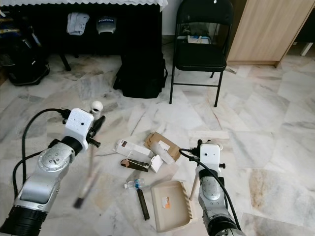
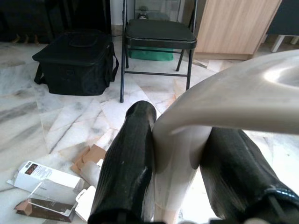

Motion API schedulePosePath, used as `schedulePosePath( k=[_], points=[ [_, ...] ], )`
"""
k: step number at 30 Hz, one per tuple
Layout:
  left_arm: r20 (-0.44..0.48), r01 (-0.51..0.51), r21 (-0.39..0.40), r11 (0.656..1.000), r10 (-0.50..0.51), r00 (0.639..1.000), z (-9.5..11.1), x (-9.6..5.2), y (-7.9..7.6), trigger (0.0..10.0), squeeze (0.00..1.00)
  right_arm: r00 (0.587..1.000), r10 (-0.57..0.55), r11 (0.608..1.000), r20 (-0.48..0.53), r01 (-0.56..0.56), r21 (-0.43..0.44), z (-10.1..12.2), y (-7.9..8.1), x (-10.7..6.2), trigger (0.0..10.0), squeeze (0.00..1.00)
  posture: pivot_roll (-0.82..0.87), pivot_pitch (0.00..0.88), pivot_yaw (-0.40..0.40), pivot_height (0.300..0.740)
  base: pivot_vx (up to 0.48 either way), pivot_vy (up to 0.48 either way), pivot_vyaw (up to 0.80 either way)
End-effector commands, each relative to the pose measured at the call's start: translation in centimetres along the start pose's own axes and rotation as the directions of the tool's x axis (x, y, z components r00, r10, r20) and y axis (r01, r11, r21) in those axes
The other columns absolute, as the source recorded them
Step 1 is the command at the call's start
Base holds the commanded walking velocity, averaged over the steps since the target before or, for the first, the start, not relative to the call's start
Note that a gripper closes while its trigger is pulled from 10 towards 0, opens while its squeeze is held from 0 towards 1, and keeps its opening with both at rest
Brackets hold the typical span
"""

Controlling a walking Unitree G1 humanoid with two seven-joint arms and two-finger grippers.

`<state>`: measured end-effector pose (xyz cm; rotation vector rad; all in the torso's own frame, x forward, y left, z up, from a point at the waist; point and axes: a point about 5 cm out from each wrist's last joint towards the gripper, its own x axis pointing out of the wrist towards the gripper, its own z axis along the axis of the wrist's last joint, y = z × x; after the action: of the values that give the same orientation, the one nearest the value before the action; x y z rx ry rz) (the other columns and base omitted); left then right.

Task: Sweep floor

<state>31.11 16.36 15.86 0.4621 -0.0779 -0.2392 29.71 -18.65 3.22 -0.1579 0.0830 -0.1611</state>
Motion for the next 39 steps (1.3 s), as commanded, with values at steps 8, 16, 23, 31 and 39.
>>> schedulePosePath(
  k=[8, 16, 23, 31, 39],
  points=[
    [-0.005, 0.096, 0.150, 0.984, -0.096, 0.995, -0.5, 0.0, -1.4, 10.0, 0.00, 0.996, -0.014, 0.999, -0.083, 0.011, -0.041, -1.7, -0.9, -0.8, 10.0, 0.00, 0.11, 0.120, -0.005, 0.740, 0.000, 0.000, 0.00],
    [0.004, 0.179, 0.157, 0.971, -0.182, 0.983, -0.5, -0.1, -2.7, 10.0, 0.00, 0.997, -0.014, 0.999, -0.082, 0.011, -0.042, -1.7, -0.9, -0.8, 10.0, 0.00, 0.11, 0.121, -0.005, 0.740, 0.000, 0.000, 0.00],
    [-0.069, 0.236, 0.328, 0.915, -0.226, 0.972, -1.7, -0.3, -3.1, 10.0, 0.00, 0.997, -0.016, 0.999, -0.082, 0.012, -0.043, -1.7, -1.0, -0.8, 10.0, 0.00, 0.11, 0.119, -0.004, 0.740, 0.000, 0.000, 0.00],
    [-0.135, 0.341, 0.396, 0.853, -0.313, 0.940, -2.9, -1.1, -3.9, 10.0, 0.00, 0.997, -0.015, 0.999, -0.082, 0.011, -0.044, -1.7, -1.0, -0.8, 10.0, 0.00, 0.11, 0.115, -0.004, 0.740, 0.000, 0.000, 0.00],
    [-0.215, 0.476, 0.405, 0.780, -0.425, 0.879, -3.8, -1.9, -4.2, 10.0, 0.00, 0.997, -0.008, 0.999, -0.082, 0.005, -0.043, -1.6, -0.9, -0.7, 10.0, 0.00, 0.11, 0.112, -0.004, 0.740, 0.000, 0.000, 0.00]
  ],
)
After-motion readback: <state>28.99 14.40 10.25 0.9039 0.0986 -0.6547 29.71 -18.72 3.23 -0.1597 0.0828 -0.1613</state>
